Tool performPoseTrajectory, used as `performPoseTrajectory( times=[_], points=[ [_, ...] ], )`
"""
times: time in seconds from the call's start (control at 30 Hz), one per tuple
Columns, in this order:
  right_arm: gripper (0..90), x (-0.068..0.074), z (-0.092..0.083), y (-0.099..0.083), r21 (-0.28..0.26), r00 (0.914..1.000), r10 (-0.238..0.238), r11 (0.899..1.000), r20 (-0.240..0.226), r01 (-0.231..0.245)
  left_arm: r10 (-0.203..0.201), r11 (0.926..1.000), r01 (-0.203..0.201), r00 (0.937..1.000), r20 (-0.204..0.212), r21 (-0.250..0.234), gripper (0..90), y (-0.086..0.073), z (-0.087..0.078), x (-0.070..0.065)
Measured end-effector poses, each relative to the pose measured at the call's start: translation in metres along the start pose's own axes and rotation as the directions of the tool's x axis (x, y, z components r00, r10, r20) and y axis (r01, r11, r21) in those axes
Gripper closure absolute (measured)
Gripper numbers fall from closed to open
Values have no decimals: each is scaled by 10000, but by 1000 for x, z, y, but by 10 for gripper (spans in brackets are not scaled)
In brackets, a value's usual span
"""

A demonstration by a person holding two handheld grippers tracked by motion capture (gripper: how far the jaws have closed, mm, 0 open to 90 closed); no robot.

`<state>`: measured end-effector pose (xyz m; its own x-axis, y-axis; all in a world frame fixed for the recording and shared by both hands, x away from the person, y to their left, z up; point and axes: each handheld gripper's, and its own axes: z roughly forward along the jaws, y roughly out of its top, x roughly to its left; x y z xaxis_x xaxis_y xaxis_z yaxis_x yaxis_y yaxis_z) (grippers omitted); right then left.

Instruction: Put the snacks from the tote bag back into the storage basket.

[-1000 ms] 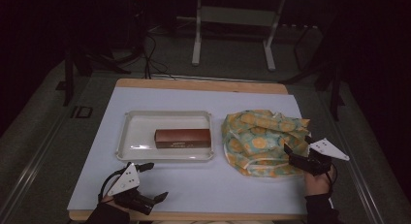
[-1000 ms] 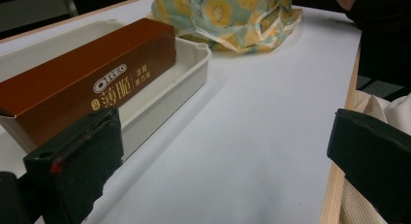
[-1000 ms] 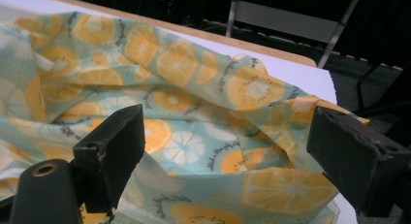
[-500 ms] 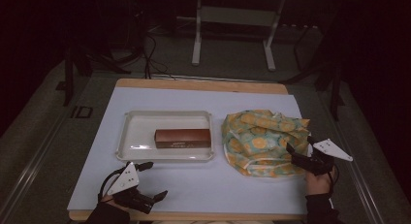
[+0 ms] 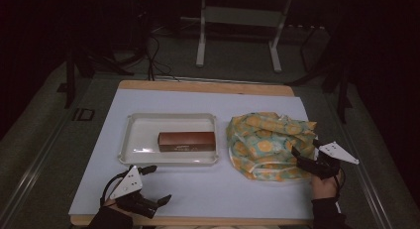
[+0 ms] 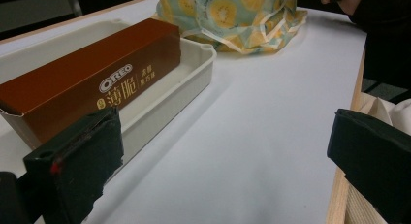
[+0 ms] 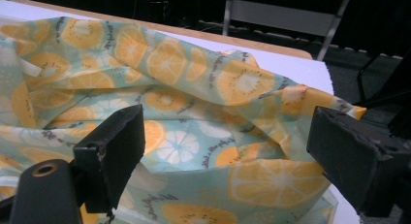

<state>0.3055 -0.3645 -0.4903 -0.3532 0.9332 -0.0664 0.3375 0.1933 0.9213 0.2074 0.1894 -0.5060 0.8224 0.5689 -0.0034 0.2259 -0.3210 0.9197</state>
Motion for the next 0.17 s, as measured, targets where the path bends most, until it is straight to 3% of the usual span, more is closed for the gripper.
performPoseTrajectory(
  times=[0.17],
  points=[
    [137,2,1,0,17,10000,-52,10000,-72,52,-7,10000,7,10000,-7,-6,0,0,0,0]
  ],
)
